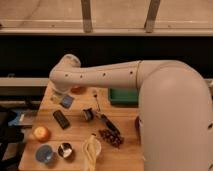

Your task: Place sponge in plastic cup

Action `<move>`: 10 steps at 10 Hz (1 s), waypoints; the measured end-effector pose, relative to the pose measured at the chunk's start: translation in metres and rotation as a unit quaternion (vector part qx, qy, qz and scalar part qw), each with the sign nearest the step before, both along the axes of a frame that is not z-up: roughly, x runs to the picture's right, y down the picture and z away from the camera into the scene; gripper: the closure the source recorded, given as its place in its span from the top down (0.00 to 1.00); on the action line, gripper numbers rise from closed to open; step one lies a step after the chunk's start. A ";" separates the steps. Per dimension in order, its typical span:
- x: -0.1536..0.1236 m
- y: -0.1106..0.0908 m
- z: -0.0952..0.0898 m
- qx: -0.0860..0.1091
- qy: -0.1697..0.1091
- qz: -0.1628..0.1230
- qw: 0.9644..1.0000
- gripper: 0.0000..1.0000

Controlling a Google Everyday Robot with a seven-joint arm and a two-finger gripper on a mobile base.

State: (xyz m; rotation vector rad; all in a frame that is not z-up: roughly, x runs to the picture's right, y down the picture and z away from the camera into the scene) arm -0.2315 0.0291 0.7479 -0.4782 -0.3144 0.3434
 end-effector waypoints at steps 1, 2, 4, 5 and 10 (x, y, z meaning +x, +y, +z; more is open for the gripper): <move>-0.009 0.008 -0.006 -0.010 -0.008 -0.012 1.000 0.00; -0.013 0.014 -0.009 -0.018 -0.014 -0.019 1.000 0.00; -0.023 0.029 -0.020 -0.039 -0.035 -0.038 0.998 0.00; -0.028 0.036 -0.026 -0.046 -0.047 -0.049 0.997 0.00; -0.029 0.039 -0.028 -0.049 -0.050 -0.053 0.996 0.00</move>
